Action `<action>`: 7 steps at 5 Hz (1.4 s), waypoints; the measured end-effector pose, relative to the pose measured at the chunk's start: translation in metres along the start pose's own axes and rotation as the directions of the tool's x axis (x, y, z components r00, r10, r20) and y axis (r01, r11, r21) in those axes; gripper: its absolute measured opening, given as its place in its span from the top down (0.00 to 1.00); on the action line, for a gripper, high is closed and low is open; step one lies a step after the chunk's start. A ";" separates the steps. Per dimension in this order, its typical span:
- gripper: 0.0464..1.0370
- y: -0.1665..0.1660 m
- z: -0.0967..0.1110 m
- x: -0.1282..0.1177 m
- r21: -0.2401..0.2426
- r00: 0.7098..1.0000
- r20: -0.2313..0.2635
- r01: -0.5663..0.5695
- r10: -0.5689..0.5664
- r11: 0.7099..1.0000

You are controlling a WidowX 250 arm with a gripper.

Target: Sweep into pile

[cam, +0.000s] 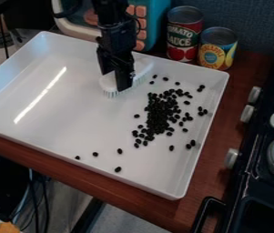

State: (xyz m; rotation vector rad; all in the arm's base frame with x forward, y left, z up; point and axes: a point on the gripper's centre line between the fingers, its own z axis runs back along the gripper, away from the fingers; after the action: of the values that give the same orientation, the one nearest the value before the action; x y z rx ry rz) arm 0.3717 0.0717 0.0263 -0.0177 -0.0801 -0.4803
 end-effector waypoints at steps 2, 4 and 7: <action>0.29 -0.016 0.001 0.004 0.013 0.998 0.025 0.063 -0.063 0.998; 0.29 -0.031 0.009 -0.003 -0.010 0.994 0.049 0.096 -0.096 0.995; 0.29 -0.044 0.027 -0.017 -0.017 0.986 0.082 0.144 -0.142 0.989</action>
State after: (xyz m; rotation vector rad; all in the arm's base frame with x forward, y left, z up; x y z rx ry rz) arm 0.3349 0.0416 0.0515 -0.0544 -0.1554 -0.6240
